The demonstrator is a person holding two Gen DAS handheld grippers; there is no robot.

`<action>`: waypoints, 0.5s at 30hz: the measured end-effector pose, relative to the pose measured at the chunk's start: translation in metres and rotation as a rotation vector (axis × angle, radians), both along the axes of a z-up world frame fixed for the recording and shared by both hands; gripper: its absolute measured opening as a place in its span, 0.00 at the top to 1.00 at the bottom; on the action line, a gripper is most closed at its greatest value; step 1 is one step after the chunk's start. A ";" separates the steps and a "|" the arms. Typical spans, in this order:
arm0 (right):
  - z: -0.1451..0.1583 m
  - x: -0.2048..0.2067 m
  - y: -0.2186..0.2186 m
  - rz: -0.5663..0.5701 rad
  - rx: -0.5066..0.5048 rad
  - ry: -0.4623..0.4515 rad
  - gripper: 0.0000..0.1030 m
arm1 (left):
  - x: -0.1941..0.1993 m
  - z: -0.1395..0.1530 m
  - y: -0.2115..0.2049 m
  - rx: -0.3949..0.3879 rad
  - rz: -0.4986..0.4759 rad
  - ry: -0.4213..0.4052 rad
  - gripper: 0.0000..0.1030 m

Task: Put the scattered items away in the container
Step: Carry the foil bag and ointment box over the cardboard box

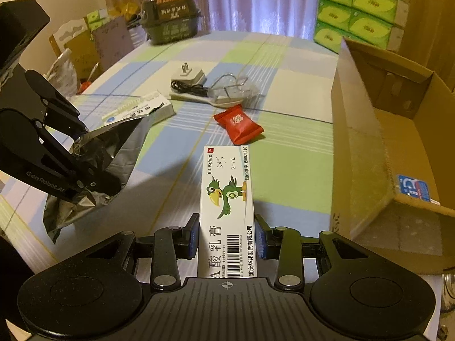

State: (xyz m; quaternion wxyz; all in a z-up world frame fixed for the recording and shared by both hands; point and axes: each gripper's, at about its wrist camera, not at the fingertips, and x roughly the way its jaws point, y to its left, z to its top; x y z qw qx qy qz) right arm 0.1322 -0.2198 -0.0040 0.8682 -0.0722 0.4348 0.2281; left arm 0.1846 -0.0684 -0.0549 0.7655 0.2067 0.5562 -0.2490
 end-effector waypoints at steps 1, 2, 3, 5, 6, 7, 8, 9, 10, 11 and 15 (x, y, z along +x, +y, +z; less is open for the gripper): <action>0.001 -0.002 -0.001 -0.002 0.002 -0.004 0.61 | -0.001 0.002 0.000 -0.007 0.001 0.000 0.67; 0.002 -0.003 -0.001 -0.003 0.004 -0.007 0.61 | -0.002 0.005 0.000 -0.015 0.003 0.001 0.67; 0.004 -0.004 -0.002 -0.004 0.007 -0.011 0.61 | -0.003 0.007 0.000 -0.022 0.005 0.002 0.67; 0.009 -0.006 -0.002 -0.006 0.013 -0.021 0.61 | -0.003 0.013 0.001 -0.032 0.006 0.002 0.67; 0.011 -0.007 -0.002 -0.008 0.015 -0.027 0.61 | -0.003 0.016 0.001 -0.035 0.006 0.000 0.67; 0.015 -0.007 -0.003 -0.009 0.018 -0.034 0.61 | -0.003 0.019 0.001 -0.036 0.003 0.000 0.67; 0.018 -0.007 -0.003 -0.011 0.022 -0.041 0.61 | -0.002 0.023 0.000 -0.037 0.000 -0.001 0.67; 0.022 -0.007 -0.003 -0.011 0.025 -0.048 0.61 | -0.002 0.027 -0.001 -0.041 -0.001 -0.002 0.67; 0.026 -0.007 -0.004 -0.012 0.028 -0.056 0.61 | -0.001 0.031 -0.002 -0.045 -0.004 -0.002 0.67; 0.030 -0.007 -0.005 -0.013 0.032 -0.064 0.61 | 0.000 0.035 -0.003 -0.047 -0.007 -0.004 0.67; 0.046 -0.005 -0.012 -0.027 0.048 -0.095 0.61 | 0.004 0.052 -0.013 -0.039 -0.030 -0.021 0.67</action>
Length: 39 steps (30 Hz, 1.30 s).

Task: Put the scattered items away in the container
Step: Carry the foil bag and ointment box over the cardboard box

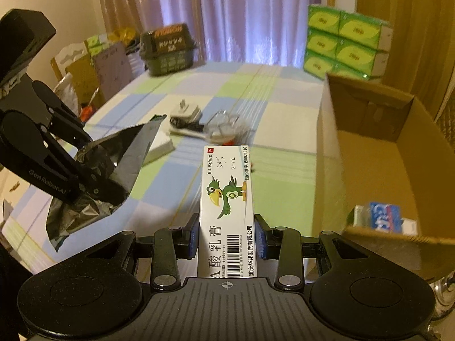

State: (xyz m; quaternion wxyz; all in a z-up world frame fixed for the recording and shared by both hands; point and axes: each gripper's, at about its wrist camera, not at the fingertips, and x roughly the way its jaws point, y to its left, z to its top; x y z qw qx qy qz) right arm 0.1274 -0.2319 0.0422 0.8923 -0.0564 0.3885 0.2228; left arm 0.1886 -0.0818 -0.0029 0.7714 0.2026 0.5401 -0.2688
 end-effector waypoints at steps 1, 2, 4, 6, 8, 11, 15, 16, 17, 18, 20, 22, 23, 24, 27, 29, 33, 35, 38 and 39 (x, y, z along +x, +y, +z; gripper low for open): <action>0.005 0.001 -0.002 -0.005 0.002 -0.010 0.61 | 0.001 0.004 -0.004 0.005 -0.008 -0.006 0.67; 0.009 0.001 -0.005 -0.011 0.005 -0.019 0.61 | 0.002 0.008 -0.007 0.008 -0.016 -0.011 0.67; 0.018 0.003 -0.012 -0.023 0.012 -0.033 0.61 | 0.003 0.017 -0.015 0.009 -0.031 -0.021 0.67; 0.026 0.005 -0.018 -0.038 0.018 -0.043 0.61 | 0.005 0.024 -0.024 0.007 -0.044 -0.030 0.67; 0.033 0.008 -0.026 -0.051 0.018 -0.055 0.61 | 0.006 0.031 -0.034 0.009 -0.060 -0.040 0.67; 0.042 0.011 -0.037 -0.069 0.016 -0.072 0.61 | 0.007 0.040 -0.048 0.004 -0.083 -0.050 0.67; 0.053 0.016 -0.053 -0.100 0.011 -0.090 0.61 | 0.009 0.048 -0.067 -0.004 -0.105 -0.055 0.67; 0.056 0.017 -0.057 -0.108 0.011 -0.094 0.61 | 0.010 0.049 -0.072 -0.003 -0.110 -0.058 0.67; 0.058 0.019 -0.061 -0.115 0.011 -0.097 0.61 | 0.010 0.050 -0.076 -0.002 -0.113 -0.060 0.67; 0.061 0.019 -0.064 -0.122 0.009 -0.100 0.61 | 0.012 0.051 -0.080 -0.003 -0.116 -0.060 0.67; 0.065 0.022 -0.071 -0.133 0.002 -0.106 0.61 | 0.014 0.052 -0.089 -0.008 -0.121 -0.058 0.67; 0.068 0.023 -0.079 -0.142 -0.004 -0.111 0.61 | 0.017 0.054 -0.099 -0.013 -0.129 -0.056 0.67; 0.069 0.024 -0.083 -0.147 -0.007 -0.115 0.61 | 0.018 0.055 -0.103 -0.017 -0.134 -0.055 0.67; 0.071 0.025 -0.088 -0.154 -0.011 -0.118 0.61 | 0.019 0.056 -0.108 -0.021 -0.138 -0.054 0.67; 0.075 0.030 -0.102 -0.177 -0.016 -0.124 0.61 | 0.025 0.061 -0.120 -0.045 -0.143 -0.046 0.67; 0.077 0.032 -0.112 -0.195 -0.019 -0.128 0.61 | 0.029 0.063 -0.127 -0.066 -0.140 -0.037 0.67; 0.079 0.039 -0.132 -0.236 -0.019 -0.128 0.61 | 0.041 0.067 -0.143 -0.106 -0.124 -0.017 0.67; 0.078 0.043 -0.142 -0.256 -0.022 -0.124 0.61 | 0.048 0.067 -0.153 -0.128 -0.107 0.000 0.67; 0.076 0.049 -0.153 -0.280 -0.028 -0.120 0.61 | 0.059 0.068 -0.169 -0.176 -0.081 0.037 0.67; 0.075 0.050 -0.156 -0.286 -0.029 -0.118 0.61 | 0.063 0.069 -0.174 -0.189 -0.075 0.047 0.67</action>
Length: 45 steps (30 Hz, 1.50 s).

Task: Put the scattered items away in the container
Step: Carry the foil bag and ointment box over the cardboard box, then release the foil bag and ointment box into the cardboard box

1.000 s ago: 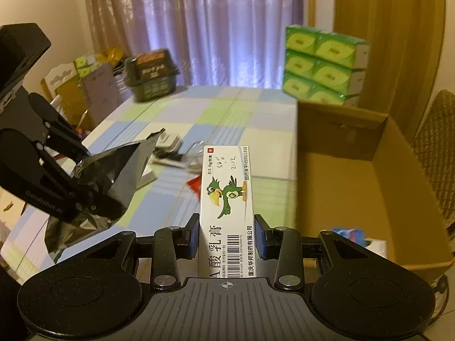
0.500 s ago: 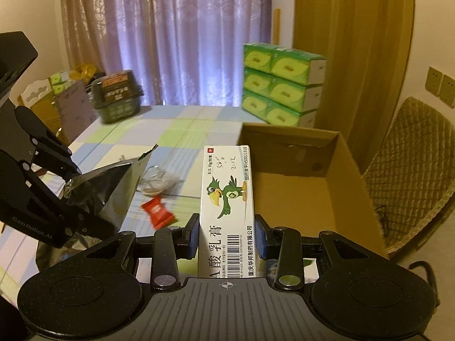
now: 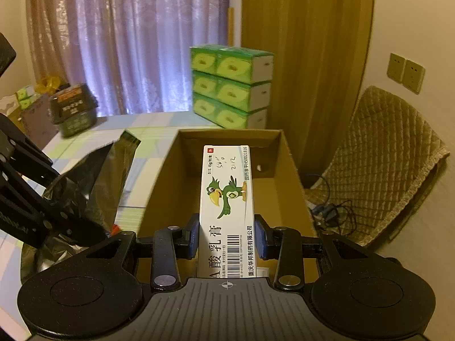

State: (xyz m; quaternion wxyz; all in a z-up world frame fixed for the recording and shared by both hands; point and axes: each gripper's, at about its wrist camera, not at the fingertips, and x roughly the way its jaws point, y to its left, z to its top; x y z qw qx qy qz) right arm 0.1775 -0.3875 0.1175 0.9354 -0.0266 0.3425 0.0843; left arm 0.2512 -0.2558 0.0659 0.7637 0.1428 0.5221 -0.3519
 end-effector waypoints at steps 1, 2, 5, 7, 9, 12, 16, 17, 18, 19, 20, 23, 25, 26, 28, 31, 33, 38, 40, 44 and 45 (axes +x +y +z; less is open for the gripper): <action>0.000 0.002 -0.003 -0.005 0.000 0.001 0.61 | 0.004 0.001 -0.005 -0.010 0.005 0.009 0.67; -0.001 0.004 -0.005 -0.009 0.000 0.002 0.61 | 0.006 0.003 -0.010 -0.018 0.010 0.015 0.67; -0.004 0.013 -0.013 -0.023 0.003 0.008 0.61 | 0.018 0.006 -0.023 -0.038 0.031 0.030 0.67; -0.006 0.019 -0.017 -0.032 0.008 0.013 0.61 | 0.028 0.007 -0.030 -0.058 0.057 0.050 0.67; -0.009 0.025 -0.022 -0.039 0.011 0.018 0.61 | 0.038 0.006 -0.035 -0.079 0.089 0.071 0.67; -0.013 0.033 -0.027 -0.050 0.020 0.026 0.61 | 0.054 0.003 -0.039 -0.099 0.145 0.083 0.67; -0.019 0.045 -0.032 -0.061 0.033 0.037 0.61 | 0.073 -0.008 -0.041 -0.136 0.238 0.125 0.67; -0.021 0.048 -0.033 -0.063 0.037 0.039 0.61 | 0.076 -0.012 -0.041 -0.143 0.261 0.137 0.67; -0.023 0.050 -0.033 -0.065 0.040 0.040 0.61 | 0.079 -0.016 -0.041 -0.150 0.283 0.148 0.67; -0.024 0.052 -0.033 -0.067 0.042 0.042 0.61 | 0.082 -0.020 -0.041 -0.154 0.302 0.156 0.67; -0.026 0.054 -0.033 -0.068 0.043 0.044 0.61 | 0.084 -0.024 -0.040 -0.156 0.322 0.160 0.67; -0.031 0.060 -0.034 -0.071 0.045 0.049 0.61 | 0.087 -0.033 -0.040 -0.139 0.369 0.148 0.67; -0.033 0.062 -0.035 -0.074 0.048 0.051 0.61 | 0.089 -0.039 -0.039 -0.129 0.402 0.141 0.67; -0.034 0.064 -0.036 -0.075 0.049 0.052 0.61 | 0.090 -0.042 -0.038 -0.123 0.416 0.136 0.67; -0.036 0.065 -0.036 -0.074 0.050 0.053 0.61 | 0.092 -0.047 -0.037 -0.118 0.437 0.137 0.67; -0.037 0.067 -0.035 -0.075 0.047 0.053 0.61 | 0.093 -0.053 -0.035 -0.122 0.463 0.139 0.67; -0.038 0.068 -0.035 -0.075 0.047 0.053 0.61 | 0.093 -0.054 -0.034 -0.122 0.485 0.125 0.65; -0.038 0.071 -0.036 -0.078 0.044 0.050 0.61 | 0.089 -0.048 -0.028 -0.132 0.497 0.074 0.61; -0.039 0.072 -0.036 -0.078 0.044 0.051 0.61 | 0.088 -0.046 -0.024 -0.142 0.497 0.070 0.61; -0.040 0.073 -0.034 -0.075 0.044 0.052 0.61 | 0.081 -0.047 -0.016 -0.154 0.495 0.067 0.60; -0.040 0.073 -0.034 -0.073 0.044 0.053 0.61 | 0.078 -0.047 -0.014 -0.155 0.491 0.066 0.59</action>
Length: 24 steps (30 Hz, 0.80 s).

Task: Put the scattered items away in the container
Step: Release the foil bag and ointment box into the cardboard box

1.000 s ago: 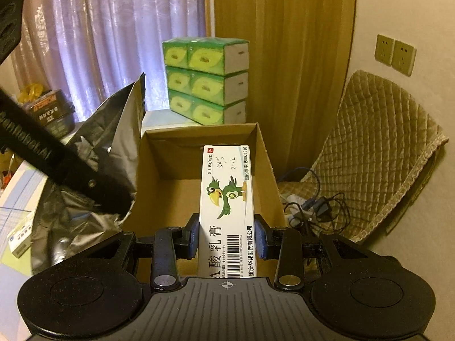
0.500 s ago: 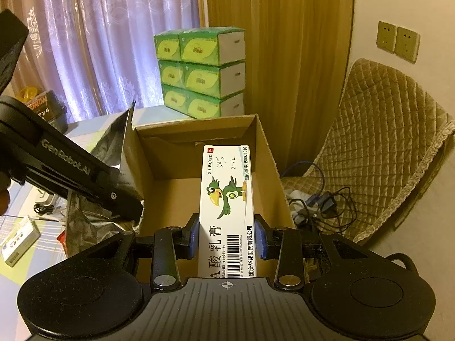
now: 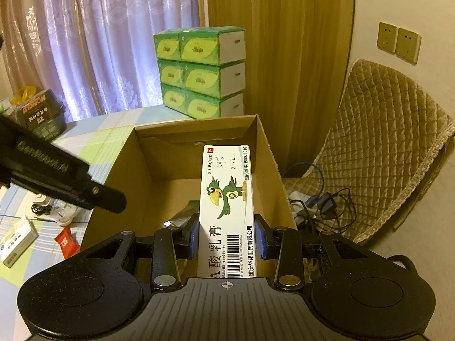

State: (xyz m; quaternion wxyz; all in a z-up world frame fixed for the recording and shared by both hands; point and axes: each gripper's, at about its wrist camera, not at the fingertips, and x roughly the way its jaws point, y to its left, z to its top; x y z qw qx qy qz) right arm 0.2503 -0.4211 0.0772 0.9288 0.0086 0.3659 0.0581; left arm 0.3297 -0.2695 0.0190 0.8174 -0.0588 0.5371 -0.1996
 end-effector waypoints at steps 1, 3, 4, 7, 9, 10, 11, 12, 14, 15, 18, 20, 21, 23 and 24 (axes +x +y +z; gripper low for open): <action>0.000 0.000 0.001 0.002 -0.001 0.000 0.61 | -0.003 0.000 0.003 -0.001 -0.004 -0.002 0.57; -0.001 0.001 0.003 0.006 -0.004 0.002 0.61 | -0.010 -0.001 0.009 -0.004 -0.010 -0.008 0.55; -0.001 0.002 0.004 0.007 -0.006 0.002 0.61 | -0.012 0.000 0.012 -0.006 -0.011 -0.011 0.55; -0.001 0.005 0.007 0.011 0.000 -0.005 0.60 | -0.018 0.000 0.022 -0.014 -0.008 -0.016 0.55; 0.000 0.008 0.009 0.020 0.019 -0.021 0.51 | -0.021 0.001 0.029 -0.014 -0.005 -0.027 0.55; 0.001 0.009 0.010 0.018 0.027 -0.028 0.33 | -0.023 0.002 0.032 -0.010 -0.004 -0.034 0.55; 0.002 0.009 0.011 0.008 0.032 -0.040 0.05 | -0.025 0.003 0.035 -0.007 -0.004 -0.040 0.55; 0.003 0.008 0.011 0.005 0.041 -0.058 0.05 | -0.027 0.003 0.038 -0.007 -0.004 -0.045 0.55; 0.004 0.008 0.013 0.009 0.052 -0.055 0.05 | -0.032 0.004 0.047 -0.012 -0.003 -0.052 0.55; 0.004 0.007 0.014 0.009 0.053 -0.054 0.05 | -0.035 0.004 0.051 -0.013 -0.001 -0.057 0.53; 0.005 0.002 0.017 0.011 0.055 -0.051 0.05 | -0.044 0.005 0.066 -0.018 0.006 -0.077 0.47; 0.006 -0.003 0.019 0.012 0.052 -0.051 0.05 | -0.051 0.006 0.075 -0.019 0.012 -0.092 0.43; 0.007 -0.006 0.021 0.012 0.051 -0.052 0.05 | -0.055 0.006 0.080 -0.017 0.014 -0.101 0.41; 0.009 -0.013 0.024 0.011 0.056 -0.052 0.05 | -0.064 0.006 0.091 -0.008 0.021 -0.125 0.36; 0.010 -0.018 0.026 0.011 0.058 -0.054 0.05 | -0.069 0.007 0.097 -0.005 0.026 -0.140 0.30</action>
